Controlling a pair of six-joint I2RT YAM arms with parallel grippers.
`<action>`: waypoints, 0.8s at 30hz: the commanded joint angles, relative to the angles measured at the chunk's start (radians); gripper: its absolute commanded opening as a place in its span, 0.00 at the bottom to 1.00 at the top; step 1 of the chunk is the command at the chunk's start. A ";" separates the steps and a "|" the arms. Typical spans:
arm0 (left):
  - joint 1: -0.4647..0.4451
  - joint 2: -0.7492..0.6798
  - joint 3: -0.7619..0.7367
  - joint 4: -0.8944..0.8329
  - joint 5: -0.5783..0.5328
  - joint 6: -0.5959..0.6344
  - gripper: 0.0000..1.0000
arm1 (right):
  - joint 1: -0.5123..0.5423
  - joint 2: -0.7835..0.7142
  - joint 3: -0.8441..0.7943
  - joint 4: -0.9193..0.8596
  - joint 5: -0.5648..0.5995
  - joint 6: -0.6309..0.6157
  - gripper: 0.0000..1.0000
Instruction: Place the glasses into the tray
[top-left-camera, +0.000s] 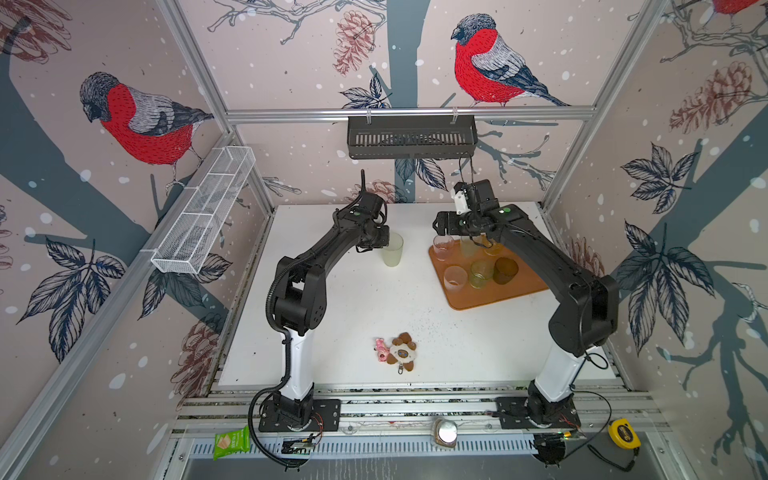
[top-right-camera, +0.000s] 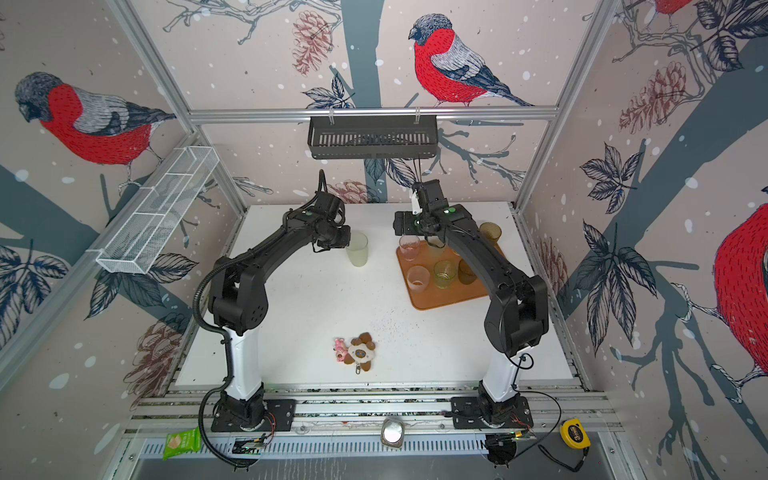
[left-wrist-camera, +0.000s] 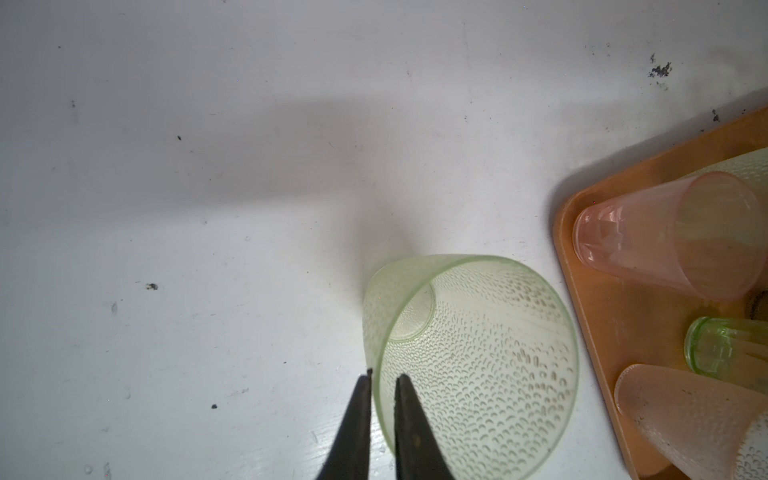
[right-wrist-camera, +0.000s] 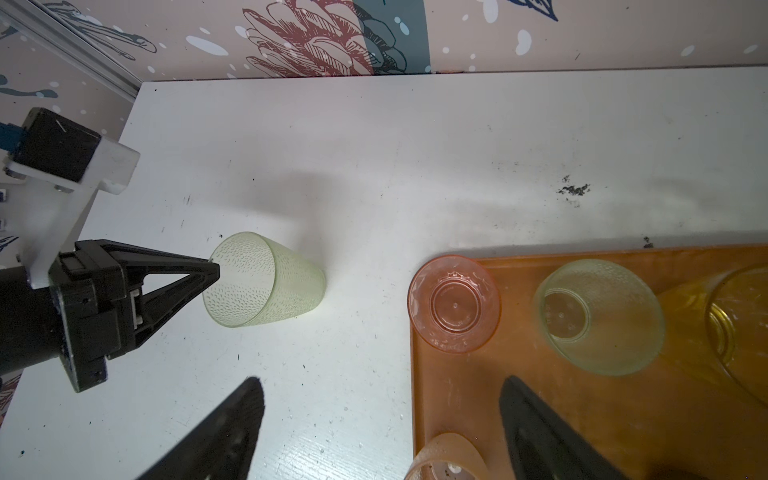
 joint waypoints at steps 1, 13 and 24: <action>-0.006 -0.015 0.002 -0.026 -0.018 0.007 0.13 | -0.002 -0.017 -0.003 0.012 -0.002 -0.008 0.90; -0.028 -0.070 -0.048 -0.041 -0.040 0.012 0.03 | -0.006 -0.030 -0.008 0.013 -0.001 -0.005 0.90; -0.033 -0.104 -0.063 -0.055 -0.042 0.018 0.29 | -0.007 -0.027 -0.012 0.016 -0.005 -0.008 0.90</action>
